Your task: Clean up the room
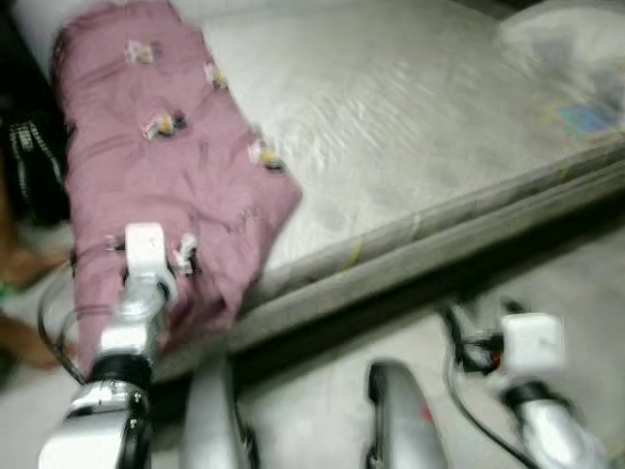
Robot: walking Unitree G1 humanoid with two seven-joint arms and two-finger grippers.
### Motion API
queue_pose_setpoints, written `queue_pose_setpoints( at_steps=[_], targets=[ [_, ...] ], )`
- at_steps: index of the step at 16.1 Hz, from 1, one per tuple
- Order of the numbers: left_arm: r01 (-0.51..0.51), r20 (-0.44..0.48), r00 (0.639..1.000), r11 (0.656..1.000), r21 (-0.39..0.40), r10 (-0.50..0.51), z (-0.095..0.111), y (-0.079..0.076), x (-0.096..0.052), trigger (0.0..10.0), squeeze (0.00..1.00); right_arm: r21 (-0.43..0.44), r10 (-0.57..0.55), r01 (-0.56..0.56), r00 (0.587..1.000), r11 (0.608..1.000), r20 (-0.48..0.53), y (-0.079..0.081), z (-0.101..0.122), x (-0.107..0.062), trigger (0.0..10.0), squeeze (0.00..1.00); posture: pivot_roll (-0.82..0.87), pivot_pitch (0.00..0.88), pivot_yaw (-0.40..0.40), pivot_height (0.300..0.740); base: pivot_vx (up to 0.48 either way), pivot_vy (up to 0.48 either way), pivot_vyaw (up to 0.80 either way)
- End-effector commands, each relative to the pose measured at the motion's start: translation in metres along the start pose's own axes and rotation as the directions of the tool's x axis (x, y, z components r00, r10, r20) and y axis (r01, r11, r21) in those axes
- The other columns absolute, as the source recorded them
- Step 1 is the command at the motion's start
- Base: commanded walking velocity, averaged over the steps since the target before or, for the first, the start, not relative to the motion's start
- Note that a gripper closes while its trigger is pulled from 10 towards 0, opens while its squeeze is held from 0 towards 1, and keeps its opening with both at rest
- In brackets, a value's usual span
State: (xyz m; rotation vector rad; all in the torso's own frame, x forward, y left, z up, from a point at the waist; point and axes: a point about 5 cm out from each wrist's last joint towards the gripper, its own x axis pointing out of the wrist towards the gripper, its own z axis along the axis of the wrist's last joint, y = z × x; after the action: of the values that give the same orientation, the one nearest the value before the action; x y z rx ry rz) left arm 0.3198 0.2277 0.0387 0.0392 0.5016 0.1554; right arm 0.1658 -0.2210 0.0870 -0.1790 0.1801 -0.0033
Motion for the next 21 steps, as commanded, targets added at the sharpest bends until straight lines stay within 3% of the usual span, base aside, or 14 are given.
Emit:
queue_pose_setpoints(
  at_steps=[1, 6, 7, 8, 9, 11, 12, 15, 16, 17, 18, 19, 20, 21],
  targets=[
    [0.025, -0.065, 0.998, 0.998, 0.049, -0.022, -0.001, 0.000, 0.003, 10.0, 0.00, -0.006, -0.014, 0.014, 1.000, 1.000, -0.009, -0.006, 0.005, -0.013, 10.0, 0.00, -0.28, 0.181, 0.032, 0.558, 0.000, 0.000, 0.00],
    [0.202, -0.057, 0.979, 0.957, 0.208, -0.194, 0.024, -0.056, 0.010, 10.0, 0.00, -0.032, -0.080, 0.078, 0.994, 0.996, -0.073, -0.020, 0.007, -0.042, 10.0, 0.00, -0.34, 0.222, 0.045, 0.558, 0.000, 0.000, 0.00],
    [0.305, 0.037, 0.943, 0.901, 0.309, -0.332, 0.048, -0.098, 0.006, 10.0, 0.00, -0.030, -0.087, 0.085, 0.993, 0.996, -0.075, -0.021, 0.007, -0.042, 10.0, 0.00, -0.34, 0.218, 0.046, 0.558, 0.000, 0.000, 0.00],
    [0.337, 0.040, 0.927, 0.874, 0.350, -0.374, 0.051, -0.109, 0.004, 10.0, 0.00, -0.029, -0.087, 0.085, 0.993, 0.996, -0.075, -0.020, 0.007, -0.041, 10.0, 0.00, -0.34, 0.215, 0.047, 0.558, 0.000, 0.000, 0.00],
    [0.422, 0.028, 0.874, 0.785, 0.455, -0.486, 0.052, -0.140, -0.004, 10.0, 0.00, -0.026, -0.084, 0.082, 0.993, 0.996, -0.079, -0.019, 0.008, -0.040, 10.0, 0.00, -0.34, 0.206, 0.049, 0.558, 0.000, 0.000, 0.00],
    [0.544, -0.094, 0.698, 0.440, 0.714, -0.710, 0.030, -0.193, -0.030, 10.0, 0.00, -0.016, -0.074, 0.074, 0.995, 0.997, -0.061, -0.015, 0.010, -0.031, 10.0, 0.00, -0.33, 0.182, 0.054, 0.558, 0.000, 0.000, 0.00],
    [0.563, -0.133, 0.657, 0.366, 0.741, -0.743, 0.021, -0.200, -0.036, 10.0, 0.00, -0.014, -0.075, 0.074, 0.995, 0.997, -0.058, -0.015, 0.010, -0.029, 10.0, 0.00, -0.32, 0.176, 0.055, 0.558, 0.000, 0.000, 0.00],
    [0.631, -0.333, 0.455, 0.035, 0.775, -0.826, -0.038, -0.206, -0.064, 10.0, 0.00, -0.011, -0.078, 0.078, 0.996, 0.997, -0.044, -0.015, 0.010, -0.020, 10.0, 0.00, -0.30, 0.152, 0.062, 0.558, 0.000, 0.000, 0.00],
    [0.659, -0.367, 0.397, -0.017, 0.752, -0.841, -0.054, -0.202, -0.074, 10.0, 0.00, -0.007, -0.079, 0.079, 0.996, 0.997, -0.038, -0.014, 0.010, -0.017, 10.0, 0.00, -0.29, 0.139, 0.066, 0.558, 0.000, 0.000, 0.00],
    [0.658, -0.342, 0.381, -0.007, 0.753, -0.859, -0.059, -0.199, -0.080, 10.0, 0.00, -0.002, -0.078, 0.078, 0.996, 0.997, -0.034, -0.012, 0.009, -0.013, 10.0, 0.00, -0.29, 0.134, 0.071, 0.558, 0.000, 0.000, 0.00],
    [0.589, -0.132, 0.440, 0.174, 0.789, -0.888, -0.039, -0.202, -0.081, 10.0, 0.00, 0.004, -0.079, 0.079, 0.996, 0.997, -0.031, -0.010, 0.009, -0.011, 10.0, 0.00, -0.28, 0.128, 0.071, 0.558, 0.000, 0.000, 0.00],
    [0.440, 0.244, 0.551, 0.526, 0.728, -0.798, 0.010, -0.193, -0.076, 10.0, 0.00, 0.012, -0.078, 0.078, 0.997, 0.997, -0.026, -0.008, 0.009, -0.009, 10.0, 0.00, -0.27, 0.123, 0.074, 0.558, 0.000, 0.000, 0.00],
    [0.397, 0.393, 0.590, 0.677, 0.620, -0.706, 0.035, -0.183, -0.072, 10.0, 0.00, 0.015, -0.076, 0.076, 0.997, 0.997, -0.025, -0.007, 0.008, -0.008, 10.0, 0.00, -0.26, 0.120, 0.073, 0.558, 0.000, 0.000, 0.00],
    [0.368, 0.468, 0.630, 0.769, 0.522, -0.620, 0.051, -0.172, -0.067, 10.0, 0.00, 0.016, -0.077, 0.077, 0.997, 0.997, -0.025, -0.006, 0.008, -0.008, 10.0, 0.00, -0.26, 0.119, 0.072, 0.558, 0.000, 0.000, 0.00]
  ],
)
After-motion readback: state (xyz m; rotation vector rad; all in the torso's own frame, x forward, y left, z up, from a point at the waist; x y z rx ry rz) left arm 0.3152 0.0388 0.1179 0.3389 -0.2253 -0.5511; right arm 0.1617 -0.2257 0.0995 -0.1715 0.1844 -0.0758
